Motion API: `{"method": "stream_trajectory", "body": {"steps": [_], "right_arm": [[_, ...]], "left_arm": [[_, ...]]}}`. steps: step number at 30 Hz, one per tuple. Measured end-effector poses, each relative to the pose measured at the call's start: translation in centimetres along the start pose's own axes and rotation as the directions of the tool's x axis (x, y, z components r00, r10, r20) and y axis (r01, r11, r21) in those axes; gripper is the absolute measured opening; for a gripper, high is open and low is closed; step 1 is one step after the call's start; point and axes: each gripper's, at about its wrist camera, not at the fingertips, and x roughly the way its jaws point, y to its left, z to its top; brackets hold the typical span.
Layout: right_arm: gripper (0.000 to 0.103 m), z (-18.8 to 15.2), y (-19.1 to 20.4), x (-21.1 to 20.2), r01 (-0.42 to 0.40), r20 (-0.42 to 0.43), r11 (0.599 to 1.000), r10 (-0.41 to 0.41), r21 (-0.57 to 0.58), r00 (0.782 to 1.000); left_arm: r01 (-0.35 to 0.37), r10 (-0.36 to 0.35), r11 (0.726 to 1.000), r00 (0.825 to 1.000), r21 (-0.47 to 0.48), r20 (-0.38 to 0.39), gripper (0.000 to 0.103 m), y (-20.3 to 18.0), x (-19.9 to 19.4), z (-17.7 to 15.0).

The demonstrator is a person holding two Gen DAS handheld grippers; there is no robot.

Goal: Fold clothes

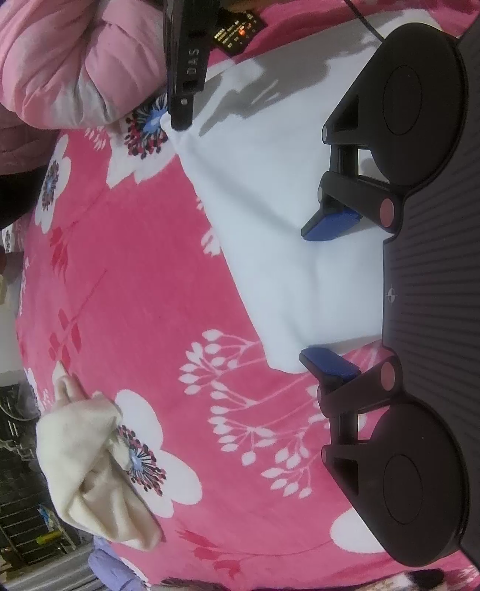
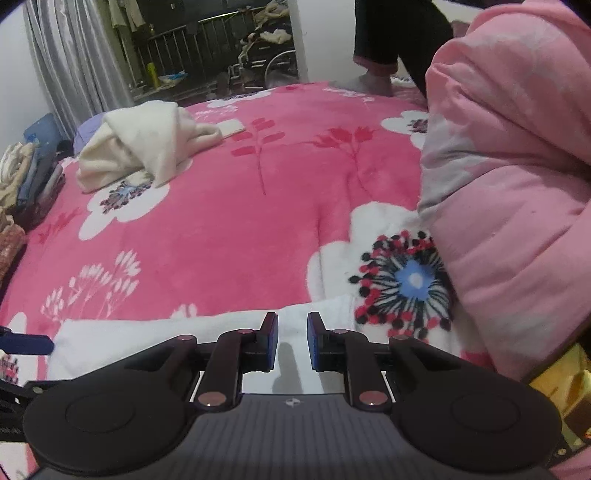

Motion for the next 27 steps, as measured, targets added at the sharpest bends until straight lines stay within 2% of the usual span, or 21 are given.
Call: {"method": "stream_trajectory", "body": {"steps": [5, 9, 11, 13, 15, 16, 18, 19, 21, 27], "right_arm": [[0.018, 0.0, 0.4, -2.1, -0.005, 0.037, 0.999, 0.006, -0.038, 0.999], [0.019, -0.8, 0.3, -3.6, -0.035, 0.03, 0.998, 0.037, -0.045, 0.999], [0.023, -1.4, -0.4, -4.5, -0.045, 0.035, 0.999, 0.046, -0.024, 0.998], [0.032, -2.0, -1.7, -5.1, -0.061, 0.037, 0.998, 0.061, 0.013, 0.997], [0.039, -2.6, -3.2, -5.4, -0.084, 0.028, 0.995, 0.082, 0.062, 0.996], [0.043, -2.9, -4.0, -5.3, -0.101, 0.012, 0.991, 0.101, 0.093, 0.995], [0.044, -3.7, -5.5, -5.0, -0.142, -0.026, 0.976, 0.148, 0.162, 0.989], [0.05, -4.1, -6.2, -4.8, -0.158, -0.04, 0.967, 0.169, 0.2, 0.985], [0.052, -5.2, -7.4, -4.5, -0.181, -0.058, 0.944, 0.204, 0.277, 0.977], [0.054, -8.6, -10.3, -2.9, -0.21, -0.115, 0.884, 0.281, 0.417, 0.953]], "left_arm": [[0.001, -0.001, 1.0, 1.0, 0.001, 0.002, 0.065, 0.1, 0.0, -0.1], [0.017, -0.017, 1.0, 1.0, -0.001, 0.027, 0.065, 0.9, -0.8, -0.4], [0.051, -0.051, 0.999, 0.997, -0.01, 0.059, 0.065, 2.1, -1.5, -1.1], [0.089, -0.087, 0.996, 0.993, -0.027, 0.084, 0.065, 3.8, -2.1, -2.3], [0.161, -0.157, 0.985, 0.986, -0.061, 0.064, 0.065, 5.4, -1.9, -3.6], [0.205, -0.202, 0.975, 0.979, -0.086, 0.042, 0.065, 6.0, -1.6, -4.2], [0.288, -0.29, 0.947, 0.957, -0.141, 0.005, 0.065, 7.1, -0.8, -5.3], [0.332, -0.338, 0.928, 0.941, -0.169, -0.003, 0.065, 7.5, -0.4, -5.8], [0.413, -0.422, 0.888, 0.906, -0.201, -0.004, 0.065, 7.9, 0.5, -6.3], [0.531, -0.541, 0.817, 0.841, -0.225, 0.02, 0.065, 8.4, 2.9, -6.6]]}}
